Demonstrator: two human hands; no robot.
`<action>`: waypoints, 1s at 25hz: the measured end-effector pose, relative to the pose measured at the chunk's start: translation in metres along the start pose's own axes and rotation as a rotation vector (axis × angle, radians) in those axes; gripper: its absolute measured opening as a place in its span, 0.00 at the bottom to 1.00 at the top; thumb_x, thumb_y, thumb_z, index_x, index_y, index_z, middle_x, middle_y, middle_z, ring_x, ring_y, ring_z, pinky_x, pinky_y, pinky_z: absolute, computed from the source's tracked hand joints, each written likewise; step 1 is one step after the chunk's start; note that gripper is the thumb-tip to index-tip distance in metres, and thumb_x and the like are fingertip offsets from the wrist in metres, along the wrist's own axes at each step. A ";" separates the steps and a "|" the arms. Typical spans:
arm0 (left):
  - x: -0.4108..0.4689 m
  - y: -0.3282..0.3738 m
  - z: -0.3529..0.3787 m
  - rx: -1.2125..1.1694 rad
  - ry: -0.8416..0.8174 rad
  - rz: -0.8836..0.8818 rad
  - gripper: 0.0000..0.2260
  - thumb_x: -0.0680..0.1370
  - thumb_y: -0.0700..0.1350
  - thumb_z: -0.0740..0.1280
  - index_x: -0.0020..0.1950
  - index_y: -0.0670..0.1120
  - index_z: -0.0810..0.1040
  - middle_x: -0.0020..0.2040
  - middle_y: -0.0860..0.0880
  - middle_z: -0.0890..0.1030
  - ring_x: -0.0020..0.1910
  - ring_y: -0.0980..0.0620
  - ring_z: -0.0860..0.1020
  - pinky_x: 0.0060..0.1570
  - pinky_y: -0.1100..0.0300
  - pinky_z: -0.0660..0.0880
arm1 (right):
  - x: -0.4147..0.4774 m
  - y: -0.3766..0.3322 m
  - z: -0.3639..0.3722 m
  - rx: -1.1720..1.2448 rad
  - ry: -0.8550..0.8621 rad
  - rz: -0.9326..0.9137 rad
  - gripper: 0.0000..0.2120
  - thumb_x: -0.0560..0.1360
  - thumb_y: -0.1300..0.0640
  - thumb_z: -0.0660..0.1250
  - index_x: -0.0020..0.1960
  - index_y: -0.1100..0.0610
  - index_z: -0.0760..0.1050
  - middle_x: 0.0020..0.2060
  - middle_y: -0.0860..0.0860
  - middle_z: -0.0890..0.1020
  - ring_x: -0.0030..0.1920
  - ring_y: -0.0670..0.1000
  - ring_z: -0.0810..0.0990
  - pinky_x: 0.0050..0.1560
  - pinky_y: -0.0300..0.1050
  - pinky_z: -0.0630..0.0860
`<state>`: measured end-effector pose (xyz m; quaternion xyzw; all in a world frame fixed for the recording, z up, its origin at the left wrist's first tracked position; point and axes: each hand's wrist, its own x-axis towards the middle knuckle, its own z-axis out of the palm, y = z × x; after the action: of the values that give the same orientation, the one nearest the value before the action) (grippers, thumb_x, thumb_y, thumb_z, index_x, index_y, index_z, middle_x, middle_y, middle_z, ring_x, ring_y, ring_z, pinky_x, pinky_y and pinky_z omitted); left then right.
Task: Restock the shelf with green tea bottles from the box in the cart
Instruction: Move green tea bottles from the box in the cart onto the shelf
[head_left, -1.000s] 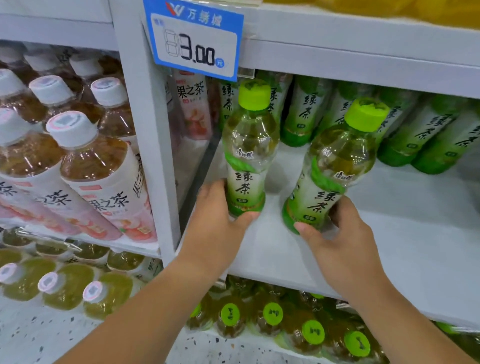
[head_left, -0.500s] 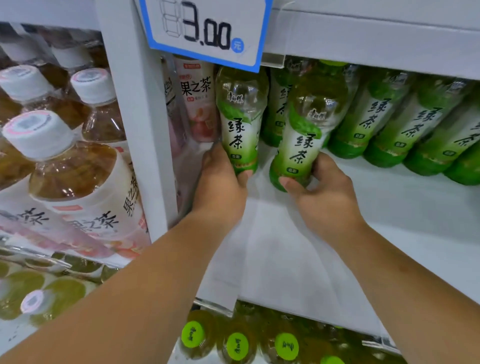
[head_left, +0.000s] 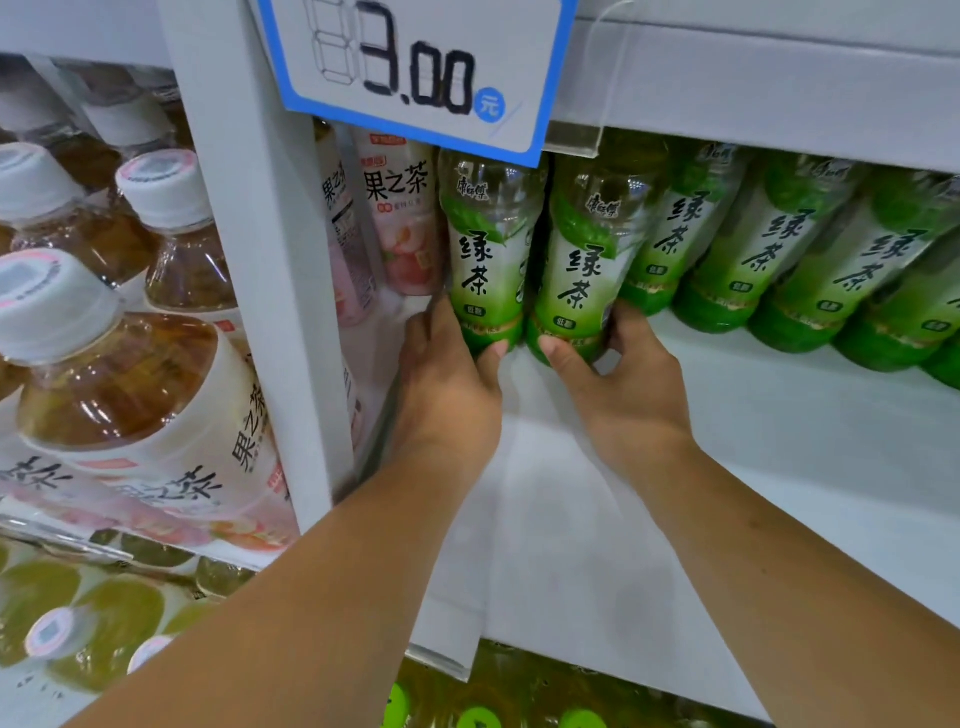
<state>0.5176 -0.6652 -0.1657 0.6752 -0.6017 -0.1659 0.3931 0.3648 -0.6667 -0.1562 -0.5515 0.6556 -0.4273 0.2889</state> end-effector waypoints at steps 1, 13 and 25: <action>0.001 0.000 0.001 -0.002 0.003 -0.006 0.27 0.80 0.47 0.69 0.76 0.41 0.66 0.65 0.41 0.72 0.66 0.42 0.70 0.64 0.54 0.67 | 0.000 0.000 0.000 -0.007 -0.001 0.004 0.22 0.72 0.41 0.74 0.63 0.39 0.74 0.47 0.31 0.80 0.47 0.27 0.75 0.52 0.35 0.70; 0.009 -0.001 0.005 -0.079 0.019 -0.094 0.25 0.77 0.53 0.68 0.73 0.49 0.71 0.64 0.47 0.78 0.64 0.45 0.75 0.63 0.47 0.74 | 0.001 0.002 0.004 -0.099 0.006 -0.035 0.32 0.67 0.28 0.65 0.67 0.41 0.73 0.53 0.40 0.83 0.56 0.44 0.80 0.59 0.45 0.77; -0.001 0.009 -0.005 -0.138 0.040 -0.156 0.22 0.80 0.51 0.66 0.73 0.48 0.70 0.66 0.48 0.74 0.63 0.47 0.73 0.59 0.59 0.69 | 0.004 -0.010 -0.008 -0.012 -0.137 0.089 0.25 0.76 0.44 0.71 0.71 0.45 0.71 0.61 0.38 0.80 0.62 0.39 0.76 0.58 0.32 0.69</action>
<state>0.5143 -0.6623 -0.1561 0.6945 -0.5263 -0.2234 0.4367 0.3621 -0.6686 -0.1436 -0.5514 0.6608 -0.3713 0.3484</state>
